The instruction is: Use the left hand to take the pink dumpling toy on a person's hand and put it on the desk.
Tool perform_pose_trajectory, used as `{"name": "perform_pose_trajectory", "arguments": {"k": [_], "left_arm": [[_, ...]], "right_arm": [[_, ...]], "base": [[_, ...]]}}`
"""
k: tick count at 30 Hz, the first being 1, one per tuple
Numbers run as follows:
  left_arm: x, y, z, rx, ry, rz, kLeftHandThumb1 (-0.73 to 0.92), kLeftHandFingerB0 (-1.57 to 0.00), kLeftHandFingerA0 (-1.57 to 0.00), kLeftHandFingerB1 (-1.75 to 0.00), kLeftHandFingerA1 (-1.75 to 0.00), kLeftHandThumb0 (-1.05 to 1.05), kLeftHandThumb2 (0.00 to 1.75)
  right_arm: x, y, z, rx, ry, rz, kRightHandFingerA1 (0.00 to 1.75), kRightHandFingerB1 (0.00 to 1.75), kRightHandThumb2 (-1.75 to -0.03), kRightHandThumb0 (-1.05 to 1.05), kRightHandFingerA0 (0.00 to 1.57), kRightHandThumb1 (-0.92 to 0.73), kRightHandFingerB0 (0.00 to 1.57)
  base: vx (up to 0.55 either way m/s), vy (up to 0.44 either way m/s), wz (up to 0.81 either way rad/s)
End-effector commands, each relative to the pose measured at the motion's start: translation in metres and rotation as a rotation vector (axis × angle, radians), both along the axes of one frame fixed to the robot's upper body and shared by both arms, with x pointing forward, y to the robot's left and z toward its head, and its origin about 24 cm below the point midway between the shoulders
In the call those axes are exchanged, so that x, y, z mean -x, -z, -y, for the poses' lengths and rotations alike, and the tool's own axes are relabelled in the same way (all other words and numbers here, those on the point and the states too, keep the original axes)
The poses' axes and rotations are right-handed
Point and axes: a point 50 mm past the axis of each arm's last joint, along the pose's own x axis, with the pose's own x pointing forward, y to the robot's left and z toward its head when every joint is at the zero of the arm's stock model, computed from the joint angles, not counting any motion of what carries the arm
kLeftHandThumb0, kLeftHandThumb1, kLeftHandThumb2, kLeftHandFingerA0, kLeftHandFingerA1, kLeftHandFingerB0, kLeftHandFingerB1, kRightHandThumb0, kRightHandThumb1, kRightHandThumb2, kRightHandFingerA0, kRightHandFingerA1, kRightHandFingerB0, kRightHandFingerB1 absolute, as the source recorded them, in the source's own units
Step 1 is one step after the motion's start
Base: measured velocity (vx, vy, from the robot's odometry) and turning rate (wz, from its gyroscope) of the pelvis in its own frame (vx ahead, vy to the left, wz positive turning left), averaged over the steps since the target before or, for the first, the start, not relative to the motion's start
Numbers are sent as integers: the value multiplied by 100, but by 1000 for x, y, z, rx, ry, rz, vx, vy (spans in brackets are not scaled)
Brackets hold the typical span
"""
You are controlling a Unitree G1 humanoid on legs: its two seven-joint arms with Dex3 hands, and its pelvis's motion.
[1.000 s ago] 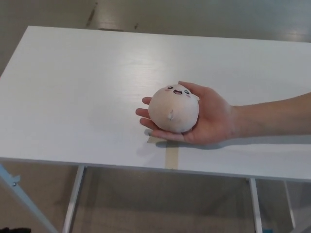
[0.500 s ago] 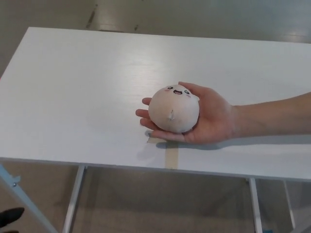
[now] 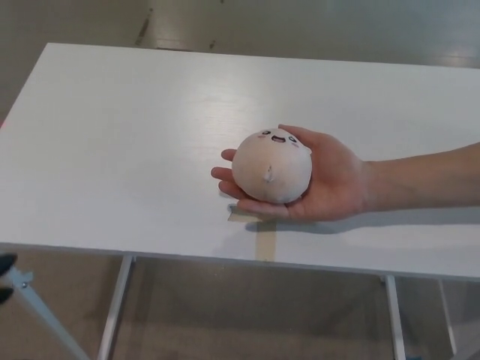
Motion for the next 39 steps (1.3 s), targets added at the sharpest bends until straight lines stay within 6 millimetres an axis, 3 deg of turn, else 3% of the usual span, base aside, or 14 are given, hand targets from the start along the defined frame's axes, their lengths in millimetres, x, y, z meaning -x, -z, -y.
{"name": "perform_pose_trajectory", "arguments": {"k": [1, 7, 16, 17, 23, 28, 30, 31, 32, 33, 34, 35, 37, 39], "left_arm": [[16, -126, 45, 2, 383, 560, 35, -36, -42, -41, -47, -54, 66], [-10, -150, 51, -106, 425, 569, 36, -34, -42, -40, -47, -56, 67], [-70, -178, 74, -202, 481, 422, 38, -27, -35, -38, -45, -59, 69], [-76, -179, 76, -215, 481, 412, 44, -31, -38, -31, -36, -53, 54], [-117, -182, 94, -304, 498, 345, 39, -23, -28, -37, -42, -62, 69], [-140, -179, 110, -388, 518, 258, 39, -20, -24, -36, -41, -62, 69], [-150, -176, 120, -453, 534, 198, 45, -22, -27, -28, -32, -58, 55], [-158, -174, 126, -506, 541, 149, 18, -6, -7, -49, -51, -30, 82], [-160, -173, 128, -517, 542, 138, 18, -6, -7, -49, -51, -30, 82], [-164, -173, 130, -535, 544, 116, 44, -18, -21, -28, -31, -61, 54], [-169, -171, 133, -551, 546, 85, 16, 0, 0, -47, -48, -32, 80], [-174, -169, 136, -574, 551, 51, 38, -12, -8, -25, -31, -66, 62], [-181, -166, 141, -606, 556, 8, 38, -12, -8, -25, -31, -66, 62], [-188, -161, 147, -645, 558, -45, 38, -1, 0, -13, -5, -60, 75]], "right_arm": [[-2, -2, 5, -6, -14, 3, 46, 43, -60, -20, 67, -67, 54], [-2, -2, 4, -11, -18, 3, 46, 43, -60, -21, 66, -67, 54], [-6, -5, 7, -8, -36, -2, 45, 44, -60, -21, 66, -67, 57], [-6, -5, 7, -6, -38, -4, 45, 44, -60, -21, 66, -67, 57], [-10, -6, 7, 10, -44, -2, 45, 44, -60, -21, 66, -67, 57], [-12, -7, 6, 7, -47, 2, 45, 44, -60, -21, 66, -67, 57], [-13, -7, 6, 2, -52, 6, 45, 43, -60, -21, 66, -67, 56], [-14, -7, 5, -2, -57, 13, 45, 43, -60, -21, 66, -67, 55], [-15, -8, 5, -3, -58, 14, 45, 43, -60, -21, 66, -67, 55], [-15, -8, 5, -2, -60, 16, 46, 43, -60, -21, 66, -67, 56], [-15, -8, 5, 0, -63, 17, 46, 44, -60, -20, 66, -67, 56], [-15, -8, 5, 1, -65, 17, 46, 44, -60, -20, 66, -67, 57], [-15, -8, 5, 2, -67, 17, 46, 44, -60, -20, 66, -67, 57], [-15, -8, 5, 0, -63, 20, 46, 44, -60, -20, 67, -67, 57]], "base": [[0, 0, 0], [0, 0, 0], [0, 0, 1], [0, 0, 0], [0, 0, 0], [0, 0, 0], [0, 0, 0], [0, 0, 0], [0, 0, 0], [0, 0, 0], [0, 0, 0], [0, 0, 0], [0, 0, 0], [0, 0, 0]]}}
